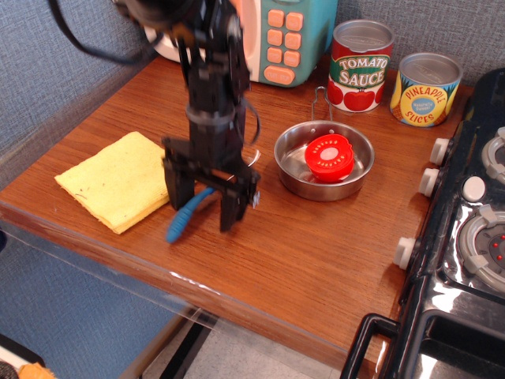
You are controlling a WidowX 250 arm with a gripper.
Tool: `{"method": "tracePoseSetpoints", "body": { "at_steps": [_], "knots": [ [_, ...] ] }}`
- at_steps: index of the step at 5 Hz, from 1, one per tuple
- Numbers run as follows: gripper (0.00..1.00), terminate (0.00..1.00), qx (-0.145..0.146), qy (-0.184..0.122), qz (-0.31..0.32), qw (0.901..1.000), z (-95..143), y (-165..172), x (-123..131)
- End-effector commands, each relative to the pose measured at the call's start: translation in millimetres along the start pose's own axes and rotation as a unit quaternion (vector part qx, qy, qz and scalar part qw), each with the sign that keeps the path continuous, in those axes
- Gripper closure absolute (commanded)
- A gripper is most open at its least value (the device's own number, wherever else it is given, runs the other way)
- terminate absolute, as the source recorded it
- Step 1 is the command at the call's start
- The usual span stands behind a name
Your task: Place the fork in front of the microwave.
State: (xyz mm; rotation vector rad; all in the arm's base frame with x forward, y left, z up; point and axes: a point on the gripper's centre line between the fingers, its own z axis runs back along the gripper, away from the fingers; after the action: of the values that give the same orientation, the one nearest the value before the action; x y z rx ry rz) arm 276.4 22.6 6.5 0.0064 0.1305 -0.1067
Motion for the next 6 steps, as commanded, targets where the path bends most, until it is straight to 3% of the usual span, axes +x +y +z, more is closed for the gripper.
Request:
{"method": "tracePoseSetpoints", "body": {
  "at_steps": [1, 2, 4, 5, 6],
  "knots": [
    [0.00, 0.00, 0.001, -0.016, -0.001, 0.9999, 12, 6, 0],
    [1.00, 0.00, -0.013, -0.017, 0.006, 0.9997, 11, 10, -2],
    [1.00, 0.00, -0.011, -0.013, -0.008, 0.9998, 13, 15, -1],
    [1.00, 0.00, -0.036, -0.048, -0.028, 0.9978, 45, 11, 7],
    [1.00, 0.00, -0.057, -0.120, -0.026, 0.9907, 100, 15, 31]
  ]
}}
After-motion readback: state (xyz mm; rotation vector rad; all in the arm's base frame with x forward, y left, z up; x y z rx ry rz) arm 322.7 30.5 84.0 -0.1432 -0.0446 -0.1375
